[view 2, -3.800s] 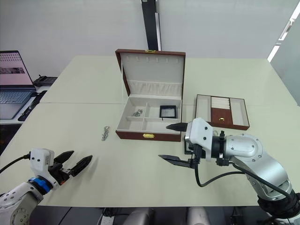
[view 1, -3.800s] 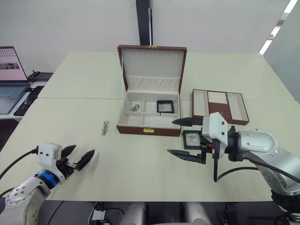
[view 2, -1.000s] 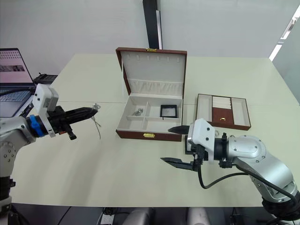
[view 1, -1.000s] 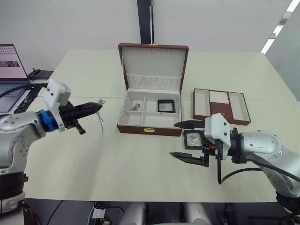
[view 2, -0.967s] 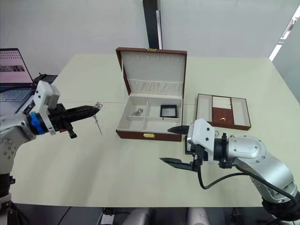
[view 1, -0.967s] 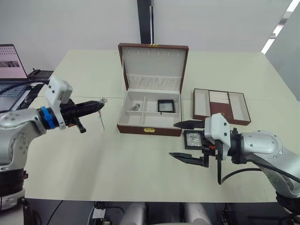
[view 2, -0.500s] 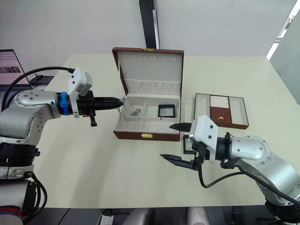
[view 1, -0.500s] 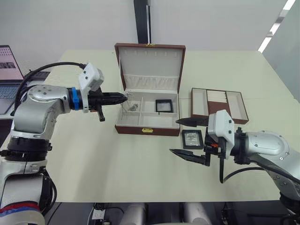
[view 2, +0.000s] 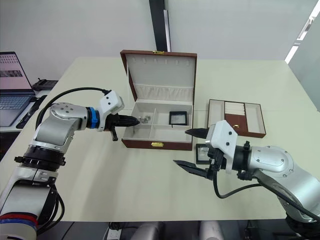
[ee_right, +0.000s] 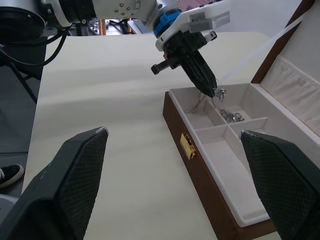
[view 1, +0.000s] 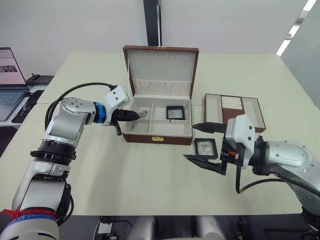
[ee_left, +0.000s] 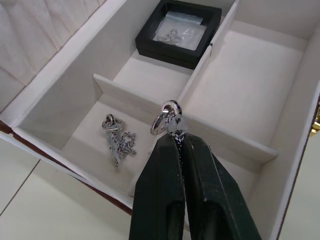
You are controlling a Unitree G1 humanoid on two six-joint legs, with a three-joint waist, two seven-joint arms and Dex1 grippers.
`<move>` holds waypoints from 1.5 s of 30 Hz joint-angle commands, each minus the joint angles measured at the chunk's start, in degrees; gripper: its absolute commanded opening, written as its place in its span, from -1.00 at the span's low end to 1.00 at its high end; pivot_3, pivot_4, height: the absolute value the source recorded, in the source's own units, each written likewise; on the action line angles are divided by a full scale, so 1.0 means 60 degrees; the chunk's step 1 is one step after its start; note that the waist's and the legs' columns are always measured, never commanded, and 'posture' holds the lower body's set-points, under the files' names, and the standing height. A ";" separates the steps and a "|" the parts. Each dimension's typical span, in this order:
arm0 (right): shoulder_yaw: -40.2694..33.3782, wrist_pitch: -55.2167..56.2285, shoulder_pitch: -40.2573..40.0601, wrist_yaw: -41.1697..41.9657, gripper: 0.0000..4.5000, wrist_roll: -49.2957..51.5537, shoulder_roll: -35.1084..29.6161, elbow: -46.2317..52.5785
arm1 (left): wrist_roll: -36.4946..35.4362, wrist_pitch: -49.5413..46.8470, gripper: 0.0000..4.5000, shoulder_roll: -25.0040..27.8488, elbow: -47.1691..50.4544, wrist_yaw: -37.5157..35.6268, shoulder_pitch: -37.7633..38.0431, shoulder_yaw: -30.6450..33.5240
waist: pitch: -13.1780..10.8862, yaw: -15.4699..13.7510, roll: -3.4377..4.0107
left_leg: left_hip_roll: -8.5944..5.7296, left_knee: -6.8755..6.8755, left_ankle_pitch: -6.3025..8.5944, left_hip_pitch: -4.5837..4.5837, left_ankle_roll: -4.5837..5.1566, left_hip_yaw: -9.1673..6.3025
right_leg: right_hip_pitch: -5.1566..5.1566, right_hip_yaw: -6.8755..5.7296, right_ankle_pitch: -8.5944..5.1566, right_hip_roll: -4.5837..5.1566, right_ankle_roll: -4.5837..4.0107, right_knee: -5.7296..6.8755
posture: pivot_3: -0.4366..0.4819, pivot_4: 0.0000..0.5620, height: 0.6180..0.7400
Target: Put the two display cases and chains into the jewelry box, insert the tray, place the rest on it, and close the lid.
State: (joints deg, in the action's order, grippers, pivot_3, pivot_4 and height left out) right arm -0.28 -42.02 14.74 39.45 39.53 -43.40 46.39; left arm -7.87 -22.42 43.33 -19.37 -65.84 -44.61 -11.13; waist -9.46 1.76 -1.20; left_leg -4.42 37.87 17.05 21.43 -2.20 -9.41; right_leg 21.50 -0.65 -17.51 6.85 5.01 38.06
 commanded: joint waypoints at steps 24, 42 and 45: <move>-0.0275 0.0340 -0.0375 -0.0178 1.00 -0.0699 -0.0502 -0.0037 | -0.0635 -0.1441 0.98 0.0667 0.2264 -0.0651 0.0231 0.1028 | 0.0000 0.0005 0.0000 | 0.0004 0.0007 0.0000 0.0005 0.0000 0.0001 | 0.0003 0.0000 0.0001 -0.0002 0.0001 0.0004 | -0.05 -0.47 1.00; -0.1945 0.2154 -0.0764 0.1524 1.00 -0.1729 -0.1591 -0.2056 | -0.2678 -0.0620 0.98 0.1388 0.2974 0.0067 0.5491 0.5846 | -0.0003 -0.0021 0.0005 | 0.0022 0.0000 0.0001 -0.0001 0.0001 0.0003 | 0.0001 0.0007 0.0001 0.0023 0.0001 0.0002 | -0.05 -0.47 1.00; -0.2981 0.2695 -0.1535 0.1773 1.00 -0.2083 -0.1774 -0.2874 | -0.2641 -0.0194 0.98 0.0894 0.2941 0.0820 0.6466 0.6543 | -0.0003 -0.0042 0.0005 | 0.0018 0.0002 0.0003 0.0000 0.0005 0.0006 | -0.0006 0.0007 0.0002 0.0031 0.0002 -0.0006 | -0.05 -0.47 1.00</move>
State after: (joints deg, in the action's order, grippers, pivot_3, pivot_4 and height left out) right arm -13.70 -28.61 6.45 49.05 28.09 -53.21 30.45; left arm -22.92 -25.47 49.07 -2.61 -63.37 -6.58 24.47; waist -9.47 1.51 -1.17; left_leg -4.31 37.90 17.06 21.42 -2.17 -9.37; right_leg 21.45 -0.62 -17.49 7.04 5.03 38.03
